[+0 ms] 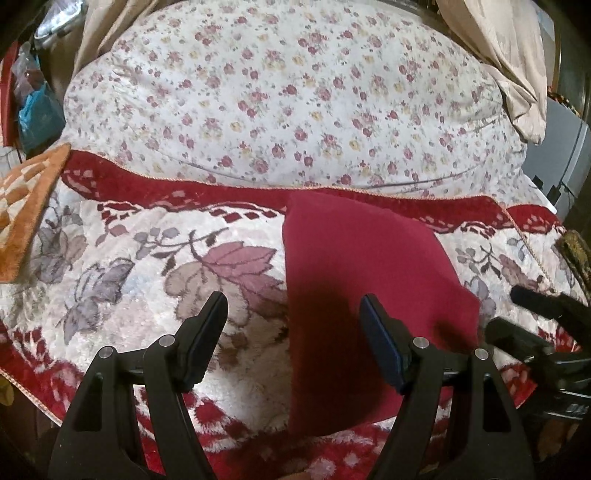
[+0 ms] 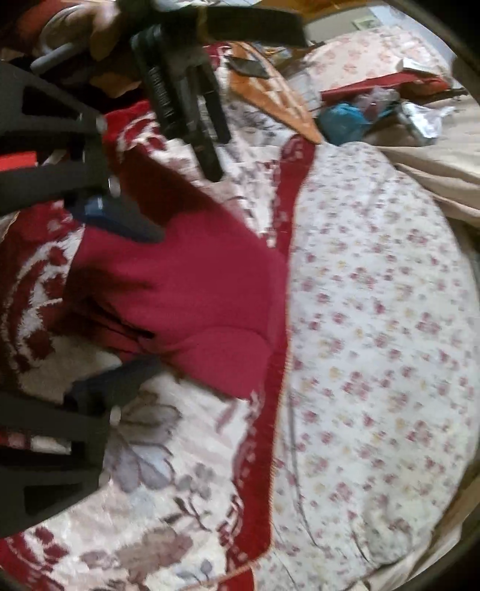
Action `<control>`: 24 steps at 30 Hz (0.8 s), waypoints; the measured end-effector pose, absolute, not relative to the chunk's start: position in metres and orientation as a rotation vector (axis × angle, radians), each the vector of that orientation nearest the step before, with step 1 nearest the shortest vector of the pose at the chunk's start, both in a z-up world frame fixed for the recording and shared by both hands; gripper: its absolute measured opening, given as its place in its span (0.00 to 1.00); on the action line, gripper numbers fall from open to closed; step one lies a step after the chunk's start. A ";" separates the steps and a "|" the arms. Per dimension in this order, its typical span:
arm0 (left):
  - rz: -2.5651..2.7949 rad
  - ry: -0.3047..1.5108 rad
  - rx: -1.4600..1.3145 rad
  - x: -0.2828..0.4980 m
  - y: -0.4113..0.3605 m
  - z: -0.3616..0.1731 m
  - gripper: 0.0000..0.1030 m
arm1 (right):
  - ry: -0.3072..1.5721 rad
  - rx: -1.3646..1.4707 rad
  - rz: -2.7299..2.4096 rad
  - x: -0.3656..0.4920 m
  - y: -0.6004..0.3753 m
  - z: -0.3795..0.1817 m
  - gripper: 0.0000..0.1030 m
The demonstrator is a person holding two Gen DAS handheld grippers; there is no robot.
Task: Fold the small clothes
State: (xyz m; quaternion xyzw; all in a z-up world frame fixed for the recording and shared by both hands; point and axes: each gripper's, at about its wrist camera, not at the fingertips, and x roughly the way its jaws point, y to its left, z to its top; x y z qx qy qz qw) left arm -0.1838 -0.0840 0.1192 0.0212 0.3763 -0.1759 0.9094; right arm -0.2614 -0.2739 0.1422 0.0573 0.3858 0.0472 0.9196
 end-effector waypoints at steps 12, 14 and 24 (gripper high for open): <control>-0.330 0.743 0.057 -0.191 -0.079 0.129 0.72 | 0.783 0.187 0.032 -0.249 -0.269 0.146 0.81; -0.332 0.743 0.056 -0.191 -0.079 0.129 0.72 | 0.786 0.193 0.022 -0.248 -0.270 0.144 0.81; -0.330 0.754 0.050 -0.185 -0.079 0.127 0.72 | 0.795 0.175 0.021 -0.242 -0.271 0.140 0.82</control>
